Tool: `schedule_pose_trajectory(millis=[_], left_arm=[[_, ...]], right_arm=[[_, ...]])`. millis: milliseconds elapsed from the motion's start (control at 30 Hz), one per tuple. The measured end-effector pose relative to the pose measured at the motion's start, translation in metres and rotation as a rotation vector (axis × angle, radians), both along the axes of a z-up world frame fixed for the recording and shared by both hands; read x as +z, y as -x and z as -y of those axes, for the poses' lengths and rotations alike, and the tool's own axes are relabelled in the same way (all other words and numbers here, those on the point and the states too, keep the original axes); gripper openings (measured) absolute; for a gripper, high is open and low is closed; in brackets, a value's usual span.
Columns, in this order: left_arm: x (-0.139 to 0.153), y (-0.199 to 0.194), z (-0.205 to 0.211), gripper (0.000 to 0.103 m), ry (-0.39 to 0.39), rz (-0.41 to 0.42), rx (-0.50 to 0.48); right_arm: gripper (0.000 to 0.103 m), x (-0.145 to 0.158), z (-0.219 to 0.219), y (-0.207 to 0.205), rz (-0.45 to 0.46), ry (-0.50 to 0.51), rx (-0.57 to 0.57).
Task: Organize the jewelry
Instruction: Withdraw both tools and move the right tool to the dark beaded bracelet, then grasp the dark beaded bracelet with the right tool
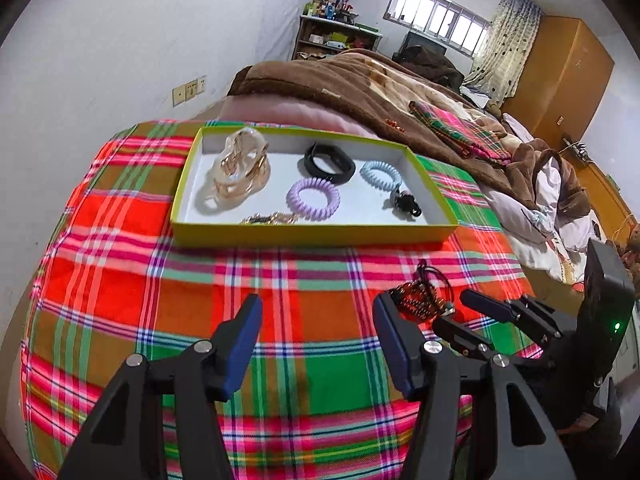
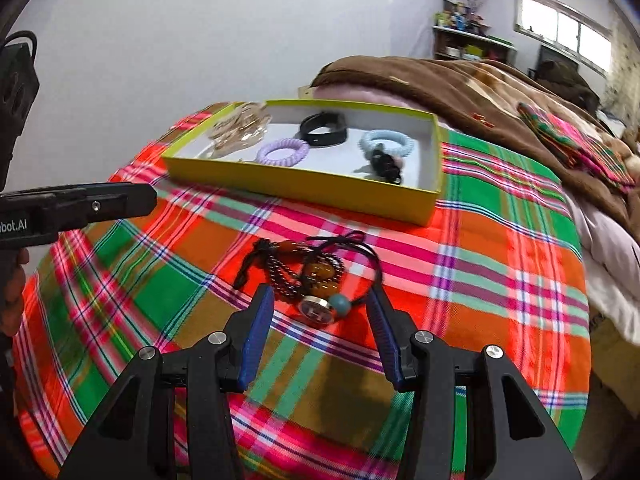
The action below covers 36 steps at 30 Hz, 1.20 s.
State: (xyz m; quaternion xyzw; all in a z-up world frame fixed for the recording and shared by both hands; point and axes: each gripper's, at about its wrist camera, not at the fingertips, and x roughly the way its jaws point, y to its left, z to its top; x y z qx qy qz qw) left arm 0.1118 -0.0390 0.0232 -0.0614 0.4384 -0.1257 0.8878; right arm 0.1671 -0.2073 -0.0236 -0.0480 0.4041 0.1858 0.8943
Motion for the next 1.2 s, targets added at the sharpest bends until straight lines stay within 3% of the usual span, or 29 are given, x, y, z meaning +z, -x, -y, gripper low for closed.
schedule_pose_trajectory(millis=[467,833,867,933,1000,1200], left_arm=[[-0.009,0.002,0.005,0.059,-0.017,-0.029,-0.005],[-0.013,0.0,0.01,0.059,-0.026,-0.042,-0.006],[-0.013,-0.001,0.01,0.059,-0.027,-0.043,-0.007],[-0.013,-0.001,0.011,0.059,-0.027,-0.046,-0.008],[-0.015,-0.001,0.013,0.059,-0.026,-0.049,-0.014],[-0.017,-0.003,0.02,0.059,-0.032,-0.058,-0.03]], right_arm=[[0.049,-0.008,0.002,0.0,-0.084,-0.006,0.118],[0.049,-0.01,-0.013,-0.007,-0.024,0.114,0.15],[0.047,-0.01,-0.012,-0.006,-0.021,0.12,0.15],[0.031,-0.009,-0.013,-0.004,-0.008,0.14,0.144],[0.025,-0.009,-0.012,-0.002,-0.002,0.151,0.136],[0.022,-0.008,-0.003,0.003,0.014,0.151,0.098]])
